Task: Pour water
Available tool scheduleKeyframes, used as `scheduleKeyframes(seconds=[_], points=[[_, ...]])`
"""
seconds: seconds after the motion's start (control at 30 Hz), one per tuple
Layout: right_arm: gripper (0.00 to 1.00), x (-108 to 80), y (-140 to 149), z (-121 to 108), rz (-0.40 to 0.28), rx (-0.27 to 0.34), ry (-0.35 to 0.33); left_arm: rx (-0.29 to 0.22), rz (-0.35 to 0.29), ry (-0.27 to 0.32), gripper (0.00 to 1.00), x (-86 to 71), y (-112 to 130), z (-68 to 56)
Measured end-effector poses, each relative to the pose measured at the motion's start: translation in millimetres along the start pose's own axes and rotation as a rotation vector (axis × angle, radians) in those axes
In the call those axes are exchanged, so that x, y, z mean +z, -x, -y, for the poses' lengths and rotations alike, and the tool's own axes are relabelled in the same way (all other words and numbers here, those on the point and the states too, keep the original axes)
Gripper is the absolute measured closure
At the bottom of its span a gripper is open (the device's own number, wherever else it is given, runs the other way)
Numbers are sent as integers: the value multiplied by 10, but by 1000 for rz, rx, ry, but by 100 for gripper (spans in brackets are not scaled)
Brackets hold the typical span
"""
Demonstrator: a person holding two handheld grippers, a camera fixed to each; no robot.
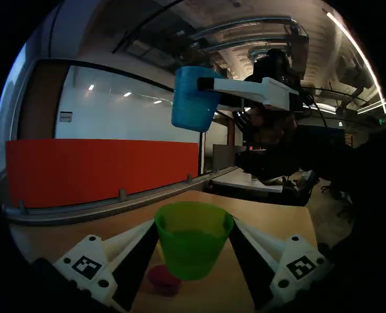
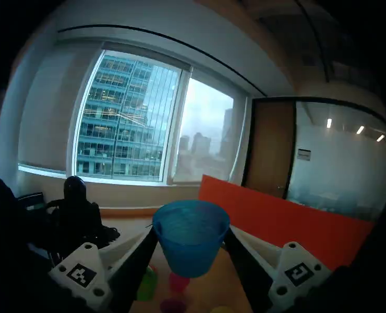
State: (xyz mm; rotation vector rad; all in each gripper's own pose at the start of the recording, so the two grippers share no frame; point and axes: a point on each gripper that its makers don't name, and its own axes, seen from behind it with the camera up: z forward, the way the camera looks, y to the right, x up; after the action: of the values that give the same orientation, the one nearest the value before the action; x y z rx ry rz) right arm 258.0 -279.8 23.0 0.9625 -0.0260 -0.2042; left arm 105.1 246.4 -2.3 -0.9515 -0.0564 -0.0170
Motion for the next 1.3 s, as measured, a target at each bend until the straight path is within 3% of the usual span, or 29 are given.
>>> scheduleKeyframes(seconds=[0.37, 0.97, 1.3], points=[[11, -90, 87, -43, 8, 43, 5, 5, 5, -19, 13, -50, -14, 63], [11, -499, 436, -276, 49, 76, 66, 28, 52, -106, 13, -313, 95, 367], [11, -606, 649, -319, 68, 108, 79, 32, 69, -125, 13, -387, 136, 420]])
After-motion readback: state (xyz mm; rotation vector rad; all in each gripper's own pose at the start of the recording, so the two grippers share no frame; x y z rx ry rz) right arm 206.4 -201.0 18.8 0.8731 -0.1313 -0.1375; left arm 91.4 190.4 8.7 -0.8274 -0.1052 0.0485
